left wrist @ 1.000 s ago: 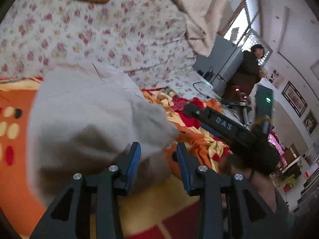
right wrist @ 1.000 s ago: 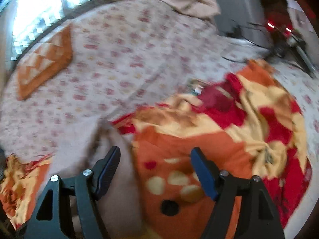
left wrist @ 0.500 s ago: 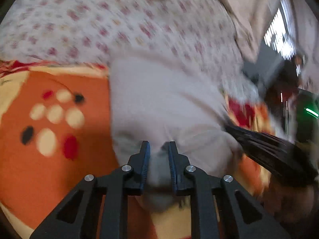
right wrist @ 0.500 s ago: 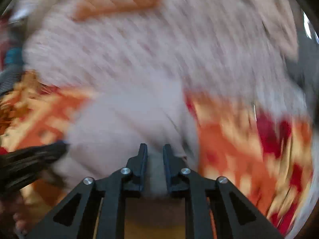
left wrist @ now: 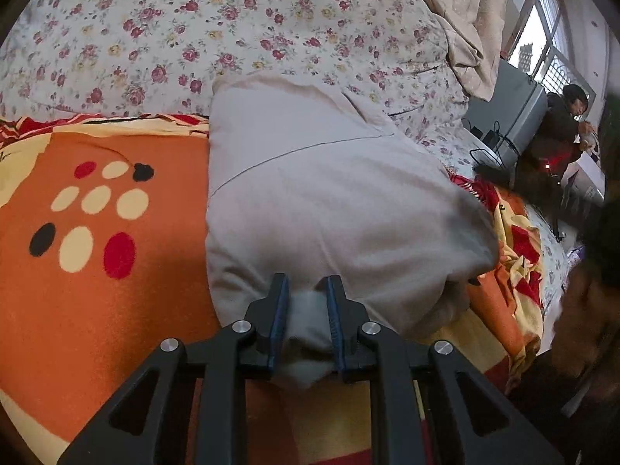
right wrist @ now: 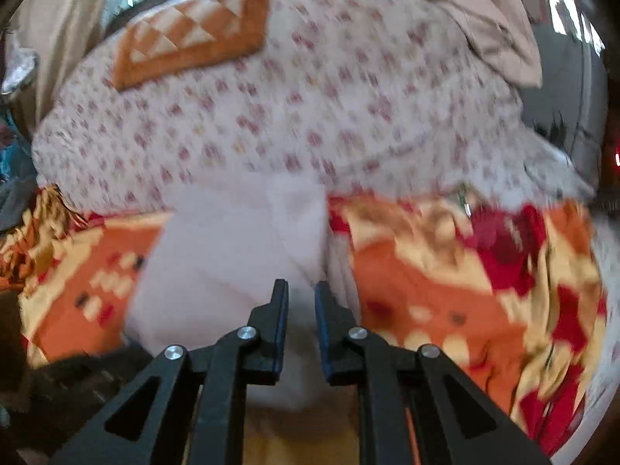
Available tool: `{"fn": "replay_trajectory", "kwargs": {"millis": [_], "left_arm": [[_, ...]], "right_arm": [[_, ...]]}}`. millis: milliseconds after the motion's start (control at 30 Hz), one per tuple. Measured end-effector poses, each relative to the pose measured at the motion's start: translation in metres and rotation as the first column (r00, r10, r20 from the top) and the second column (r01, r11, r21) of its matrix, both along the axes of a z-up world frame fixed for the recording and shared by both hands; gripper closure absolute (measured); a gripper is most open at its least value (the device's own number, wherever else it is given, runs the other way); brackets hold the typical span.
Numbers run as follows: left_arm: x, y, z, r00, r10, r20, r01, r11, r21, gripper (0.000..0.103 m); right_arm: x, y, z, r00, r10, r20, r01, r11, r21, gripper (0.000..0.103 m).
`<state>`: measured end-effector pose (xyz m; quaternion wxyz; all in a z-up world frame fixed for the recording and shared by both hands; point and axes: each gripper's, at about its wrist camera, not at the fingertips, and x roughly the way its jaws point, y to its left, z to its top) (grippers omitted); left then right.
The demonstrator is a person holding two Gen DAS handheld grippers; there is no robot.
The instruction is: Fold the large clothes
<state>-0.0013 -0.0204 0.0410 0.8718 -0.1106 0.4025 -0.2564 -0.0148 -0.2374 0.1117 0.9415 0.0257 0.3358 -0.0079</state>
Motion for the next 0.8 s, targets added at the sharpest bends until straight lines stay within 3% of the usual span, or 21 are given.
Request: {"fn": "replay_trajectory", "kwargs": {"millis": [67, 133, 233, 333, 500, 600, 667, 733, 800], "left_arm": [[0.0, 0.001, -0.001, 1.0, 0.001, -0.004, -0.001, 1.0, -0.01, 0.09], [0.0, 0.001, -0.002, 1.0, -0.002, -0.003, 0.002, 1.0, -0.009, 0.09], [0.001, 0.003, -0.002, 1.0, -0.004, -0.007, 0.004, 1.0, -0.016, 0.09], [0.001, 0.002, -0.003, 1.0, -0.005, -0.006, 0.005, 1.0, -0.015, 0.09], [0.003, 0.008, 0.006, 1.0, -0.007, -0.007, 0.006, 0.999, -0.053, 0.09], [0.008, 0.016, 0.036, 0.996, 0.06, 0.067, -0.055, 0.995, -0.08, 0.09], [0.018, 0.01, 0.05, 0.994, 0.077, 0.08, -0.065, 0.987, -0.144, 0.09], [0.028, -0.014, 0.038, 0.999, 0.039, 0.032, -0.034, 0.988, -0.151, 0.09], [0.031, -0.036, 0.008, 0.998, 0.001, -0.058, -0.008, 0.993, -0.121, 0.09]], "right_arm": [[0.024, 0.006, 0.02, 1.0, 0.014, 0.018, -0.014, 1.0, 0.002, 0.09], [0.054, 0.012, 0.038, 0.999, 0.004, 0.035, -0.004, 1.0, -0.002, 0.083], [0.101, 0.022, 0.044, 0.998, 0.031, 0.049, -0.032, 0.999, 0.016, 0.079], [0.141, 0.025, 0.021, 0.998, 0.066, 0.004, -0.067, 0.997, 0.029, 0.077], [0.158, 0.005, -0.077, 0.995, 0.043, -0.089, -0.049, 0.996, -0.07, 0.075], [0.154, -0.01, -0.073, 0.997, 0.032, -0.069, -0.031, 0.999, 0.023, 0.071], [0.154, -0.009, -0.076, 0.995, 0.038, -0.088, -0.037, 0.999, 0.022, 0.056], [0.158, -0.006, -0.08, 0.992, 0.039, -0.124, -0.038, 0.999, 0.012, 0.055], [0.157, -0.01, -0.081, 0.991, 0.043, -0.129, -0.039, 0.999, 0.029, 0.054]]}}
